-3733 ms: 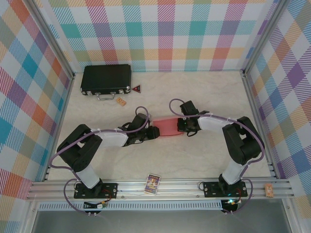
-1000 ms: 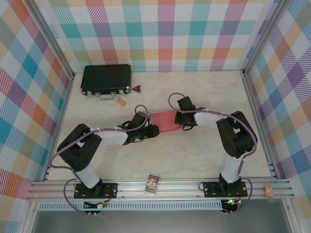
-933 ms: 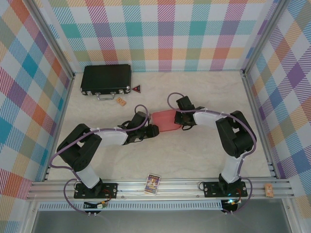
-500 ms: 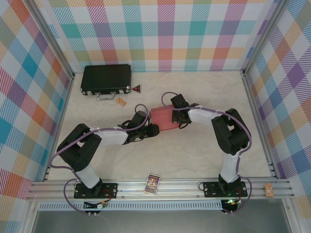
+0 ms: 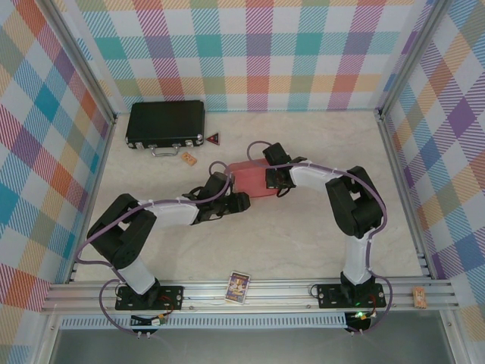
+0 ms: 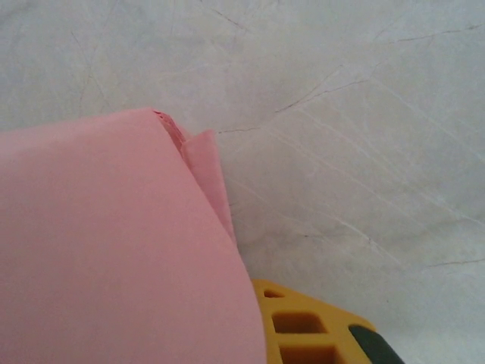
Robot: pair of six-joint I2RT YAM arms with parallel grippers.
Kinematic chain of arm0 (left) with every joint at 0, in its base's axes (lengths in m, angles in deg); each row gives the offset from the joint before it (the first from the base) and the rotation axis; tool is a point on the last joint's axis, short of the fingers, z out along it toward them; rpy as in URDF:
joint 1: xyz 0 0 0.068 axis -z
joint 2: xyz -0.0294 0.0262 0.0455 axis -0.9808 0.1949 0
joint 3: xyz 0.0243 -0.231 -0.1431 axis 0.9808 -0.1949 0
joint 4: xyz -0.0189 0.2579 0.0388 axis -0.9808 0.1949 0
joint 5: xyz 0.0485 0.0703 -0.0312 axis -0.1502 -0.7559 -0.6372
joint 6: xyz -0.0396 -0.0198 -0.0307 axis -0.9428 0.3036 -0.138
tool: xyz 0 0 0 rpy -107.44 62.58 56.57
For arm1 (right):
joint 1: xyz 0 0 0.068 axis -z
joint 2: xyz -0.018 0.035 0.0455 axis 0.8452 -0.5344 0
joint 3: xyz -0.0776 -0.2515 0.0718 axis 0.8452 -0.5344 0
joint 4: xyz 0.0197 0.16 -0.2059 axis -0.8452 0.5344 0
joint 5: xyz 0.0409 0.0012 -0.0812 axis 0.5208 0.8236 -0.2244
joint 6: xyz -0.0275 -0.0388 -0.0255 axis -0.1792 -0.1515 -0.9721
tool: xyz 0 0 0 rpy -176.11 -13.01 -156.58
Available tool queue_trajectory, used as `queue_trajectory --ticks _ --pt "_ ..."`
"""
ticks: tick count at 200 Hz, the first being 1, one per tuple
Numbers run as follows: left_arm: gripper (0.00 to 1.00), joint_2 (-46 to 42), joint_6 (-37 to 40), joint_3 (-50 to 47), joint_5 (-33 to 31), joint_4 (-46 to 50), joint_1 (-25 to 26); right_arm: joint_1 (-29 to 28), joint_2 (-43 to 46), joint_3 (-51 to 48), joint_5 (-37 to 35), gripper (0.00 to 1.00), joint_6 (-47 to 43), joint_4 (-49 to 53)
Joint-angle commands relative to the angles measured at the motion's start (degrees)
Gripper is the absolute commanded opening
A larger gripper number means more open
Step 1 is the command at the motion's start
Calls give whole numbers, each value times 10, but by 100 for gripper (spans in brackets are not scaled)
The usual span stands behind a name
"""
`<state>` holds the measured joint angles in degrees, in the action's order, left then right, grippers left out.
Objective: Fold the paper box
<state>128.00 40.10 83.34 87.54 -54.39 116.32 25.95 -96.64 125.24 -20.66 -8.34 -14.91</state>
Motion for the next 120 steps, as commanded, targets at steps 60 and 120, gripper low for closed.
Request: queue_trajectory --ticks 60,120 --pt "61 -42 4 11 -22 -1 -27 -13 -45 0 -59 12 -71 106" --pt "58 16 -21 39 -14 -24 -34 -17 -50 3 -58 12 -81 110"
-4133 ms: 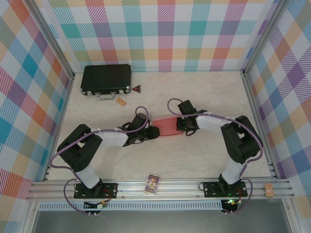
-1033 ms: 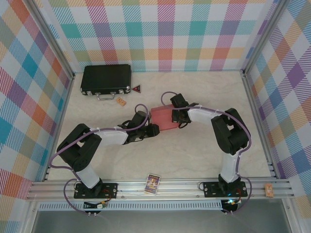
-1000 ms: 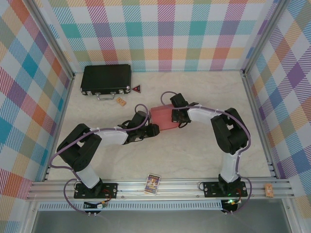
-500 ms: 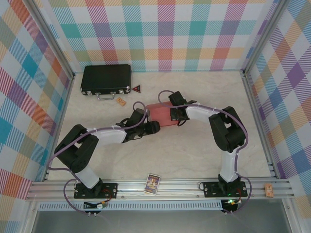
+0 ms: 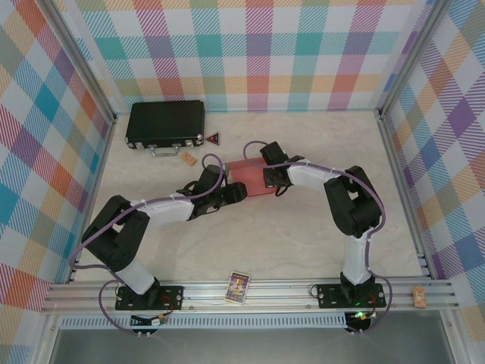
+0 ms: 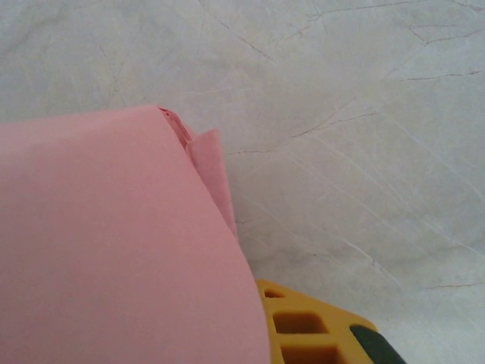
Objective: Fold the paper box
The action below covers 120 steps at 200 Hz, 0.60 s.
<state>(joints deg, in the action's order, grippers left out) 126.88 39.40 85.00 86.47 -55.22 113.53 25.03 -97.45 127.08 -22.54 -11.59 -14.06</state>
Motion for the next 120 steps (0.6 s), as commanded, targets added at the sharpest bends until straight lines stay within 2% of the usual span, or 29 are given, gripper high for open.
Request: queue_trajectory --ticks 1,72,120 --pt "57 28 -15 23 -4 -16 -6 -7 -42 -15 -39 12 -48 101" --pt "48 49 -23 39 -22 4 -9 -7 -26 -20 -24 16 -42 100" --pt "43 53 -8 34 -23 25 -8 -2 17 -16 9 29 -17 102"
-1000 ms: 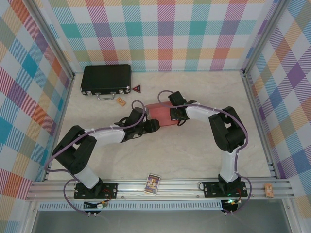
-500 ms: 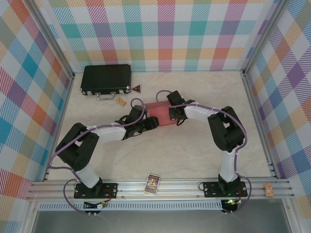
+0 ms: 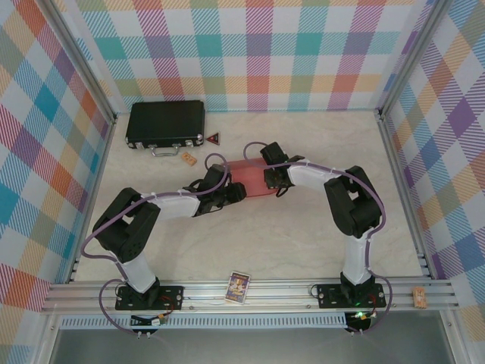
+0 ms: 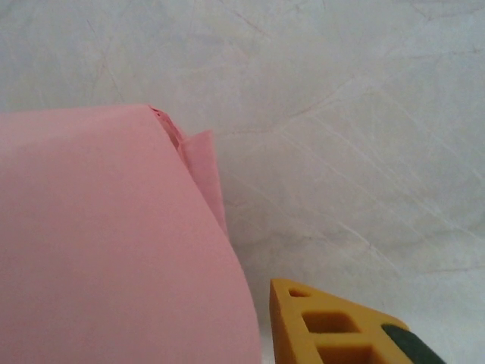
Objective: Fold the paper box
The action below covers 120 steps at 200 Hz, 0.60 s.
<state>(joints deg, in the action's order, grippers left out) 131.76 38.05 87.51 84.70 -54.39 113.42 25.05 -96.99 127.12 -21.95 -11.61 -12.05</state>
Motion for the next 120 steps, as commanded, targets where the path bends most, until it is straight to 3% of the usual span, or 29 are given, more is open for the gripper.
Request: queue_trajectory --ticks 1,67,120 --pt "43 4 6 9 -5 17 -7 -2 14 -17 4 29 -15 82" --pt "42 6 13 2 20 13 -7 13 48 -36 67 42 10 60" --pt "38 8 26 1 35 20 -2 17 65 -67 110 42 57 7"
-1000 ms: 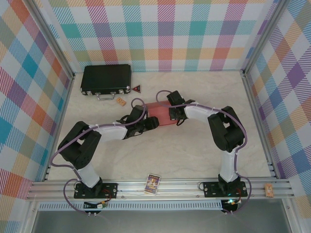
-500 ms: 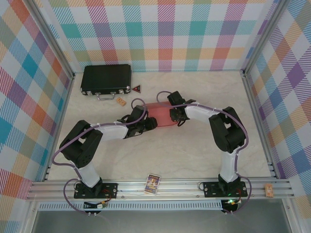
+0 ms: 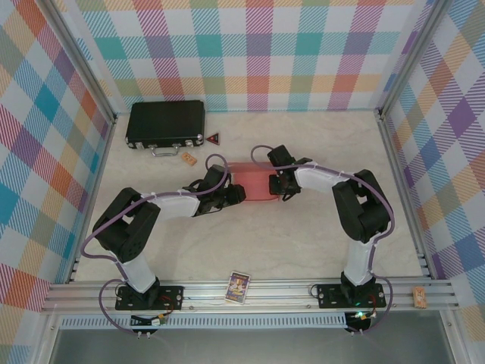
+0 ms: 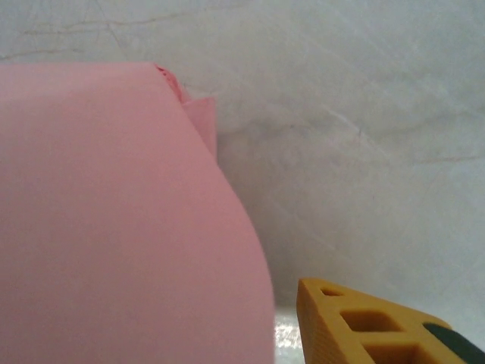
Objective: Fold the paper box
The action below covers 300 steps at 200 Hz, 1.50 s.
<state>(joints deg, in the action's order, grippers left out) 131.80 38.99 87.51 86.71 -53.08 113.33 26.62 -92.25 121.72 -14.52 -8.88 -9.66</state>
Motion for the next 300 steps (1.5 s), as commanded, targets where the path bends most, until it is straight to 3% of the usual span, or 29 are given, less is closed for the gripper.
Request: queue_trajectory --ticks 1,97,147,220,300 --pt "38 8 16 1 15 7 0 1 18 -14 37 42 31 -17" --pt "32 -2 19 -17 6 12 3 27 70 -85 96 48 89 -98" --pt "33 -7 15 -25 17 6 3 31 85 -90 125 53 55 -76" --pt "36 -32 20 -40 33 -6 3 31 111 -113 105 56 4 -40" --pt "46 -87 48 -34 13 32 3 31 155 -126 101 63 -68 6"
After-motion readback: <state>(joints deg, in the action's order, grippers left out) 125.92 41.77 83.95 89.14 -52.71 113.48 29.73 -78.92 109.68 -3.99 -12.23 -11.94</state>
